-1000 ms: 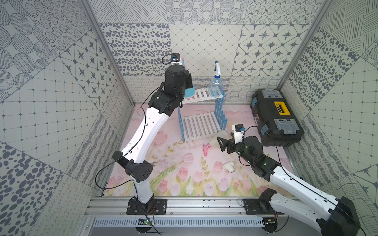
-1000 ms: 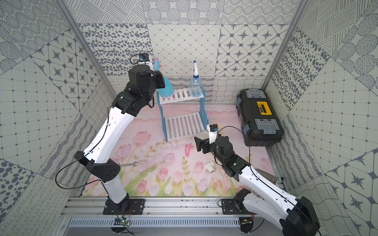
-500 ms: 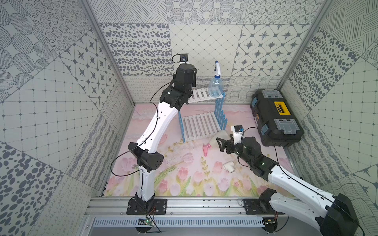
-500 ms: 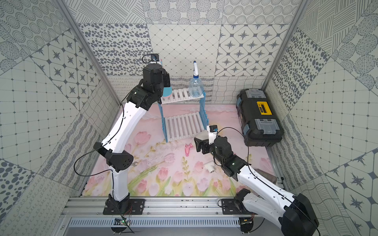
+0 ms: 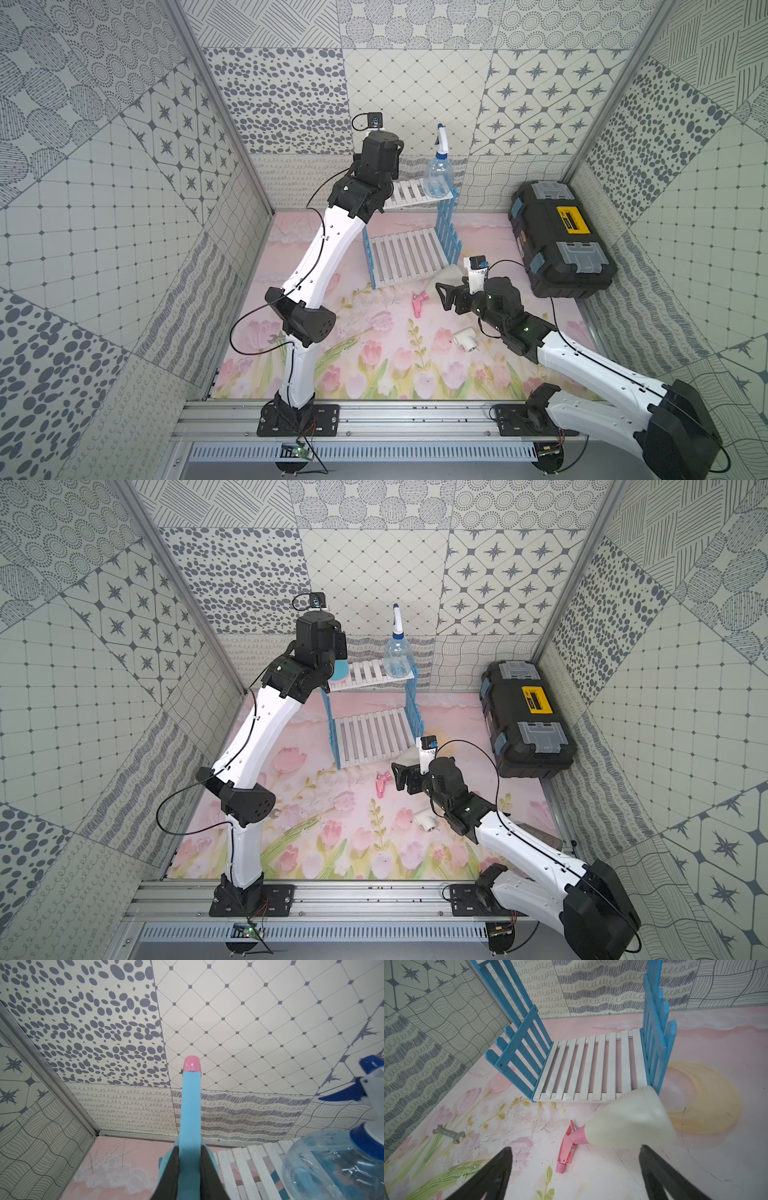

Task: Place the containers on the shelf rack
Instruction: 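Place the container on the shelf.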

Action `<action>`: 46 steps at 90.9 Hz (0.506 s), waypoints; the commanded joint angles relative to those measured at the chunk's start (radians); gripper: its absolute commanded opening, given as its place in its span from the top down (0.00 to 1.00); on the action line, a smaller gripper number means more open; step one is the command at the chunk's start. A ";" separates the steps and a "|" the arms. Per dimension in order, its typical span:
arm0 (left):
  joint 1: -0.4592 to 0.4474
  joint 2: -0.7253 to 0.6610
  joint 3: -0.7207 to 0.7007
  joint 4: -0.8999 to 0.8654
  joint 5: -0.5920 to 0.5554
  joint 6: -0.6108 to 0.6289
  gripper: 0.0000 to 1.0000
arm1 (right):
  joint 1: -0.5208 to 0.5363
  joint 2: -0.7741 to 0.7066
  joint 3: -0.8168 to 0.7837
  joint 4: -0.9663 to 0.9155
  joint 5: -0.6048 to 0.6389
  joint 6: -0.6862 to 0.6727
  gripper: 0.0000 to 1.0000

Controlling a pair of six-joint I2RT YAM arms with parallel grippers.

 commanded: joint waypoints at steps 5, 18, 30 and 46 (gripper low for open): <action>-0.010 0.016 0.008 -0.067 0.042 -0.089 1.00 | -0.005 -0.002 0.004 0.044 0.002 0.013 0.03; -0.010 0.021 0.008 -0.069 0.049 -0.092 1.00 | -0.004 -0.002 0.003 0.042 0.005 0.015 0.03; -0.010 0.024 0.007 -0.070 0.044 -0.080 0.99 | -0.003 0.002 0.003 0.043 0.005 0.016 0.03; -0.011 0.024 0.005 -0.063 0.055 -0.075 0.78 | -0.005 0.006 0.002 0.044 0.006 0.017 0.03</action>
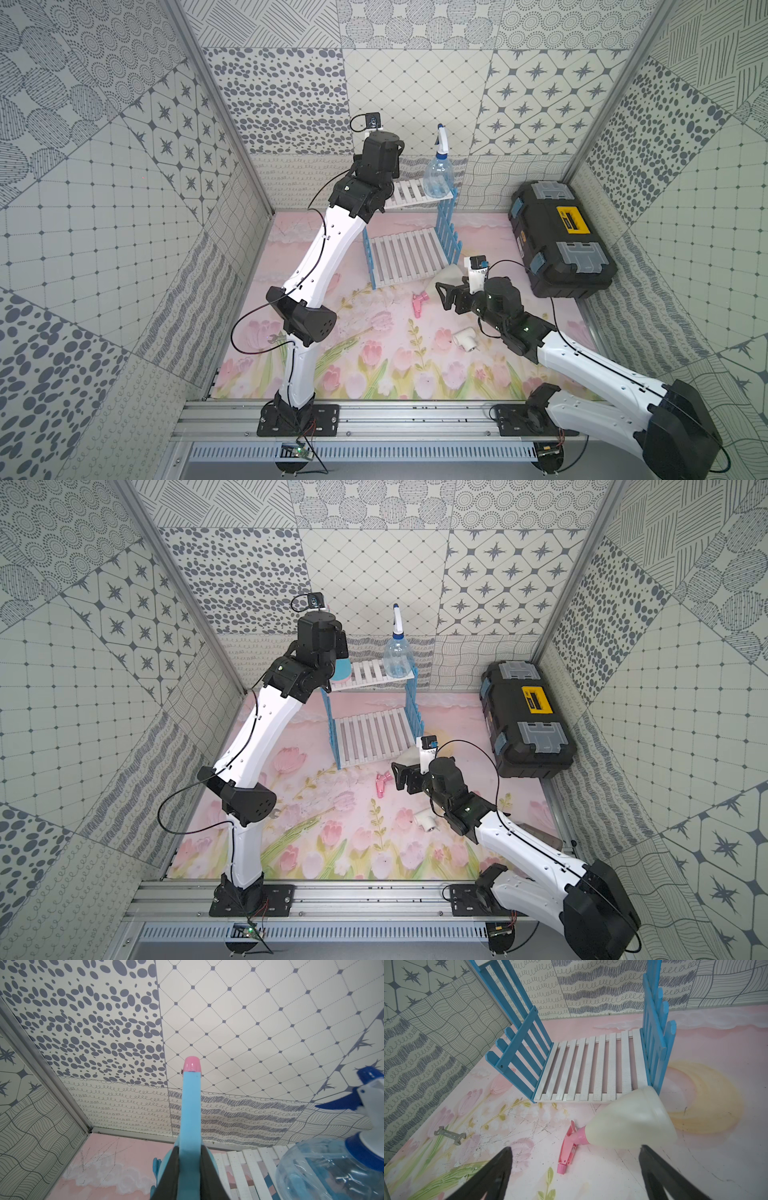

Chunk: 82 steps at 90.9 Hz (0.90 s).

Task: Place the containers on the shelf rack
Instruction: 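Place the container on the shelf.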

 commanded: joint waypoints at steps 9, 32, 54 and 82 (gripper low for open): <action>-0.011 0.016 0.000 -0.063 0.056 -0.025 0.71 | -0.004 0.003 0.001 0.041 0.006 0.009 0.03; -0.011 0.012 0.000 -0.052 0.062 -0.021 0.49 | -0.004 -0.013 0.003 0.025 0.010 -0.001 0.03; -0.012 -0.040 -0.054 -0.021 0.084 -0.025 0.28 | -0.004 -0.070 0.014 -0.041 0.044 -0.049 0.03; -0.014 -0.254 -0.326 0.083 0.207 -0.013 0.13 | -0.004 -0.161 0.044 -0.160 0.090 -0.138 0.03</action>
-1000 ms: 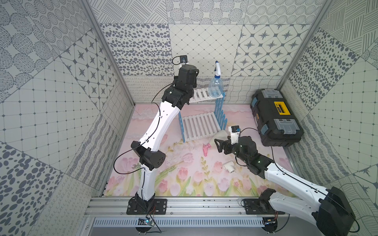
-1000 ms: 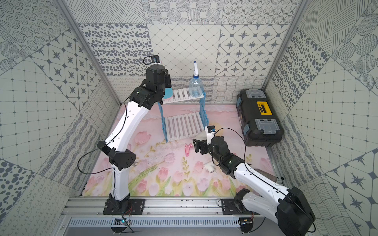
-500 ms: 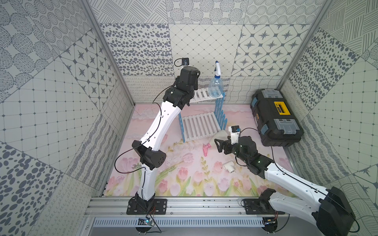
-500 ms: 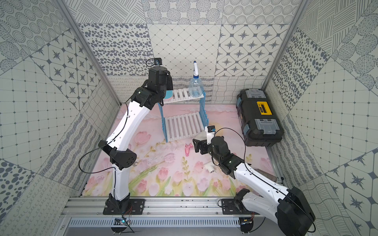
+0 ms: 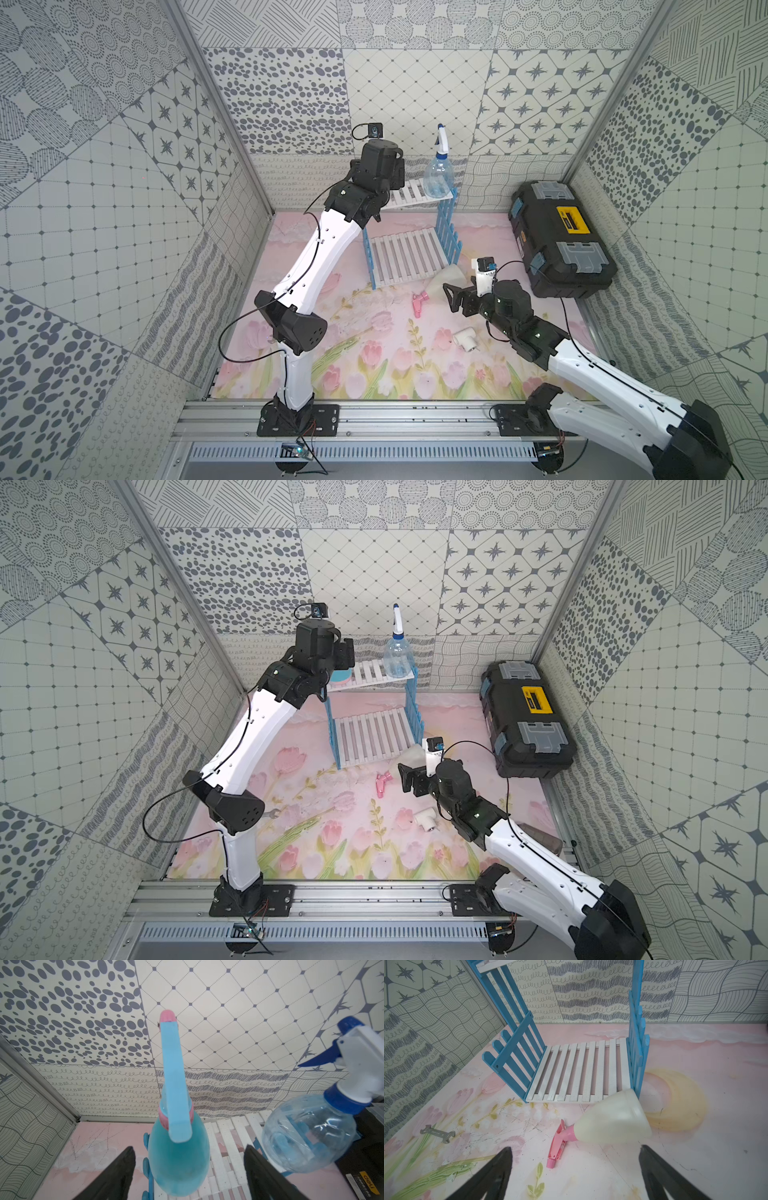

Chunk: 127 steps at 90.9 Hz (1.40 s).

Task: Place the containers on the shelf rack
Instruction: 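Place the container on the shelf, then pick up a container from the center of the board.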

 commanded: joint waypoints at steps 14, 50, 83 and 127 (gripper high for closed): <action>-0.009 -0.274 -0.299 0.133 0.208 0.023 0.07 | -0.005 -0.069 0.080 -0.116 0.042 -0.138 0.03; -0.006 -0.796 -1.007 0.212 0.448 0.064 0.01 | -0.054 0.056 0.328 -0.464 -0.075 -0.408 0.03; -0.005 -1.006 -1.591 0.460 0.753 -0.141 0.01 | -0.065 0.429 0.569 -0.659 -0.075 -0.814 0.03; -0.004 -0.974 -1.974 0.942 0.928 -0.377 0.01 | -0.125 0.829 0.734 -0.640 0.009 -1.206 0.03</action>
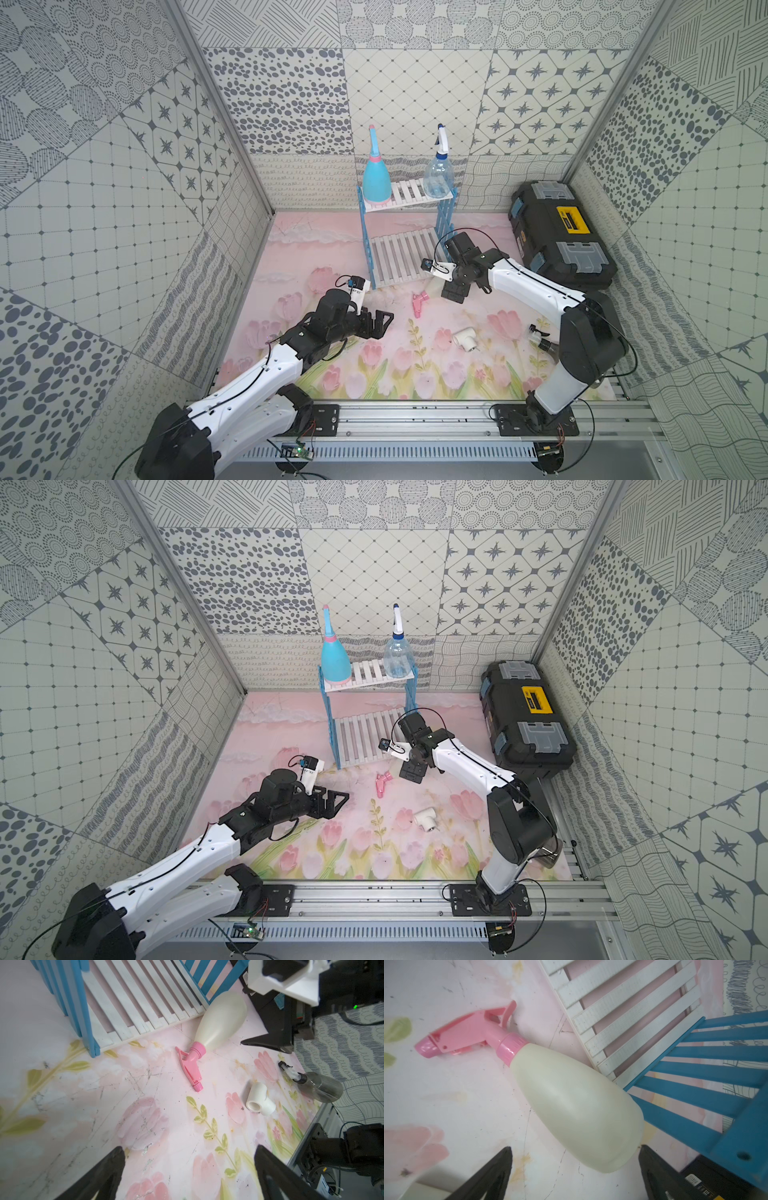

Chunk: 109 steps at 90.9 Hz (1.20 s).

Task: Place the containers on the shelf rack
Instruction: 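Pick up a container from the center of the board.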

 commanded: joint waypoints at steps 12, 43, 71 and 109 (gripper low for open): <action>-0.004 0.053 -0.101 0.341 0.177 -0.106 0.01 | -0.007 0.124 0.078 0.027 0.030 -0.143 0.03; -0.004 0.075 -0.106 0.337 0.179 -0.112 0.01 | -0.007 0.208 0.069 0.058 0.057 -0.173 0.03; -0.004 0.081 -0.100 0.361 0.171 -0.159 0.01 | -0.003 0.110 -0.060 0.058 0.012 -0.086 0.16; -0.003 0.124 -0.073 0.503 0.170 -0.364 0.01 | 0.053 -0.161 -0.236 0.129 -0.055 0.230 0.23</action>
